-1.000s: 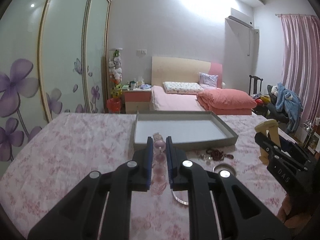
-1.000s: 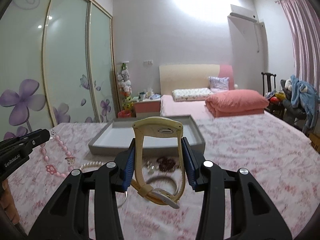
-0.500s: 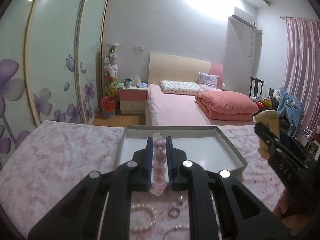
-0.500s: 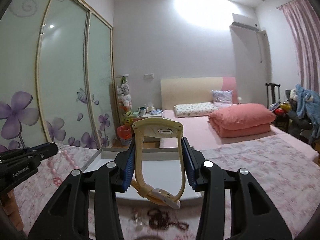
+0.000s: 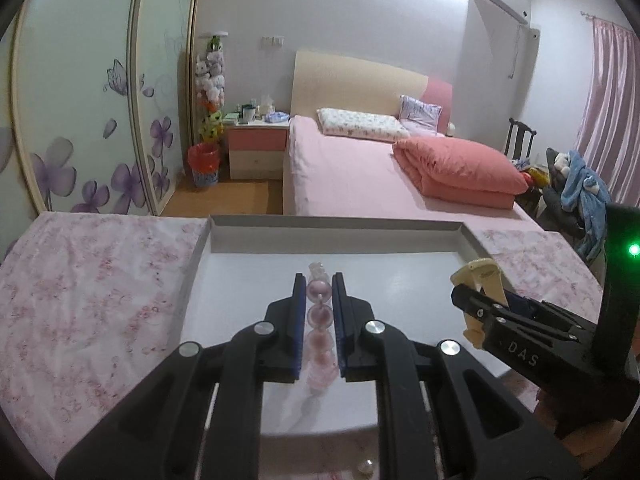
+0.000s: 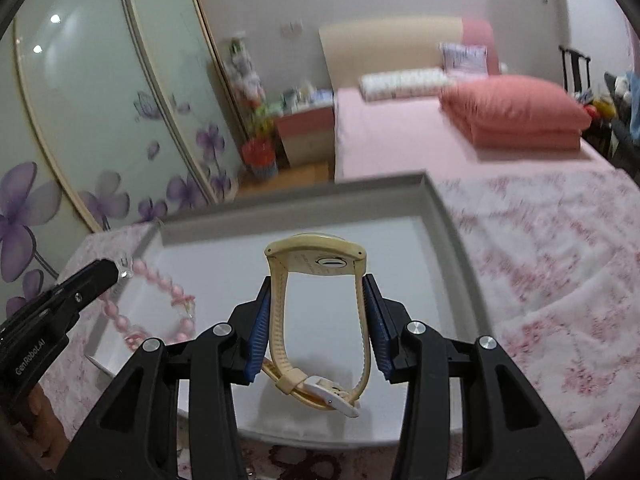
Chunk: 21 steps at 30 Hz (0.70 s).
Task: Organize jewelry
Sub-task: 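Carry the pink bracelet and yellow watch into the grey tray and release both, then grasp the pearl bracelet with the left gripper while the right grasps the grey headband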
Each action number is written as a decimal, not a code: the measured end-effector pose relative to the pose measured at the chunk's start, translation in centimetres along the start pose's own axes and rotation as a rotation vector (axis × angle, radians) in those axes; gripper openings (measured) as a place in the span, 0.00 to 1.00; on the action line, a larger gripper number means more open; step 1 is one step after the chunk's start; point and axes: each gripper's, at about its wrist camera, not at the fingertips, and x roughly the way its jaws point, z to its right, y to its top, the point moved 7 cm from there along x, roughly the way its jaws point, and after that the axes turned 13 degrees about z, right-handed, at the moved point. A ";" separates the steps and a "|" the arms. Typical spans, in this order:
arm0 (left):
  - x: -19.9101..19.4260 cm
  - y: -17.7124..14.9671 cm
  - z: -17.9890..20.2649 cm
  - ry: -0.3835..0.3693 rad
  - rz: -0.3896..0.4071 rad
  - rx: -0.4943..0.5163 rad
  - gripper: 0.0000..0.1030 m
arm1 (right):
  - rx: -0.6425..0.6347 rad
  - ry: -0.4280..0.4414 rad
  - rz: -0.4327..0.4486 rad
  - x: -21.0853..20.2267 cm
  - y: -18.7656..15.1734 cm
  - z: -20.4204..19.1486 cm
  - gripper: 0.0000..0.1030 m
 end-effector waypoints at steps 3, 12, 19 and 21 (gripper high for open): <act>1.1 -0.3 -0.2 -0.010 -0.020 -0.014 0.13 | -0.009 -0.009 -0.045 0.6 -0.6 -0.3 0.43; 0.6 0.4 -2.4 -0.003 -0.008 -0.063 0.33 | -0.027 -0.022 0.000 -0.7 0.3 0.1 0.60; -4.0 0.6 -5.6 0.047 0.019 -0.062 0.41 | -0.011 -0.003 0.070 -5.5 0.6 0.4 0.60; -5.8 0.1 -6.8 0.060 0.024 -0.066 0.44 | -0.005 0.008 0.089 -7.0 0.6 0.4 0.60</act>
